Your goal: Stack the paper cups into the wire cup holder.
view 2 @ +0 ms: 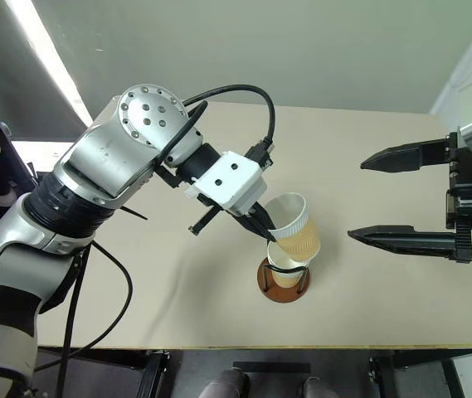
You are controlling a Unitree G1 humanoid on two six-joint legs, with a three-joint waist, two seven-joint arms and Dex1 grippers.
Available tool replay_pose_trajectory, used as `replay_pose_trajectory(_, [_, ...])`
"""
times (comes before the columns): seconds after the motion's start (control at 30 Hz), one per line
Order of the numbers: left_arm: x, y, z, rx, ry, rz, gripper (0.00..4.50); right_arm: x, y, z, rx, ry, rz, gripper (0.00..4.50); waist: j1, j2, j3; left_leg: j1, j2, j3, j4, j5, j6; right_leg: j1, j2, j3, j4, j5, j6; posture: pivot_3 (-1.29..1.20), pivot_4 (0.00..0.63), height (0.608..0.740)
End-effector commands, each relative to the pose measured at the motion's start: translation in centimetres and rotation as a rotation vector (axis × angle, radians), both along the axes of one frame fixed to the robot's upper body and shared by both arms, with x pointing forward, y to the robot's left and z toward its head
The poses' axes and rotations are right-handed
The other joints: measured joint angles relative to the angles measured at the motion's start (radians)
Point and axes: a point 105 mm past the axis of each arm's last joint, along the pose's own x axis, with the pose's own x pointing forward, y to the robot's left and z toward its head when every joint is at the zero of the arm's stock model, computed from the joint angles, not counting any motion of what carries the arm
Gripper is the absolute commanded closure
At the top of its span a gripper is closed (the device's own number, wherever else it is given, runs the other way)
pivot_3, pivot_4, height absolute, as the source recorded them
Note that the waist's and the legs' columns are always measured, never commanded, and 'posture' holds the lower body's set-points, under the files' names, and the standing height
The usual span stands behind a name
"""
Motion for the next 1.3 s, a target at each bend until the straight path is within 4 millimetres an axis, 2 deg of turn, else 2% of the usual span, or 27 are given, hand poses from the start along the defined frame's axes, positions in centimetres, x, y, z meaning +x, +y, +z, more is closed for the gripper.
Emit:
replay_pose_trajectory(0.03, [-0.7,0.1,0.7,0.037,-0.055,-0.045,4.48,-0.1,-0.2,1.2,0.005,-0.072,-0.015,0.0,0.0,0.0,0.0,0.0,0.0,0.0,0.0,0.0,0.0,0.0,0.0,0.0,0.0,0.0,0.0,0.0,0.15,0.74])
replay_pose_trajectory(0.7, [-0.7,0.2,0.3,0.083,-0.095,-0.054,4.48,0.4,-0.3,1.2,0.006,-0.072,-0.025,0.0,0.0,0.0,0.0,0.0,0.0,0.0,0.0,0.0,0.0,0.0,0.0,0.0,0.0,0.0,0.0,0.0,0.15,0.74])
replay_pose_trajectory(0.73, [-0.9,0.2,0.3,0.08,-0.088,-0.057,4.18,0.4,-0.3,1.2,0.006,-0.071,-0.026,0.0,0.0,0.0,0.0,0.0,0.0,0.0,0.0,0.0,0.0,0.0,0.0,0.0,0.0,0.0,0.0,0.0,0.15,0.74])
replay_pose_trajectory(0.8, [-1.0,0.2,0.4,0.081,-0.089,-0.06,3.88,0.4,-0.4,1.1,0.006,-0.069,-0.028,0.0,0.0,0.0,0.0,0.0,0.0,0.0,0.0,0.0,0.0,0.0,0.0,0.0,0.0,0.0,0.0,0.0,0.15,0.74])
replay_pose_trajectory(0.87, [-1.1,0.3,0.4,0.085,-0.089,-0.062,3.31,0.4,-0.4,1.1,0.005,-0.069,-0.03,0.0,0.0,0.0,0.0,0.0,0.0,0.0,0.0,0.0,0.0,0.0,0.0,0.0,0.0,0.0,0.0,0.0,0.15,0.74])
replay_pose_trajectory(0.97, [-1.2,0.4,0.4,0.087,-0.089,-0.065,2.12,0.4,-0.4,1.1,0.005,-0.069,-0.031,0.0,0.0,0.0,0.0,0.0,0.0,0.0,0.0,0.0,0.0,0.0,0.0,0.0,0.0,0.0,0.0,0.0,0.15,0.74])
replay_pose_trajectory(1.17, [-1.2,0.2,0.6,0.076,-0.101,-0.069,0.03,0.5,-0.5,1.1,0.005,-0.069,-0.034,0.0,0.0,0.0,0.0,0.0,0.0,0.0,0.0,0.0,0.0,0.0,0.0,0.0,0.0,0.0,0.0,0.0,0.15,0.74])
replay_pose_trajectory(1.3, [-0.7,-0.5,1.4,0.018,-0.09,-0.042,0.03,0.9,-0.5,1.0,0.007,-0.078,-0.044,0.0,0.001,0.0,0.0,0.0,0.0,0.0,0.0,0.0,0.0,0.0,0.0,0.0,0.0,0.0,0.0,0.0,0.15,0.74])
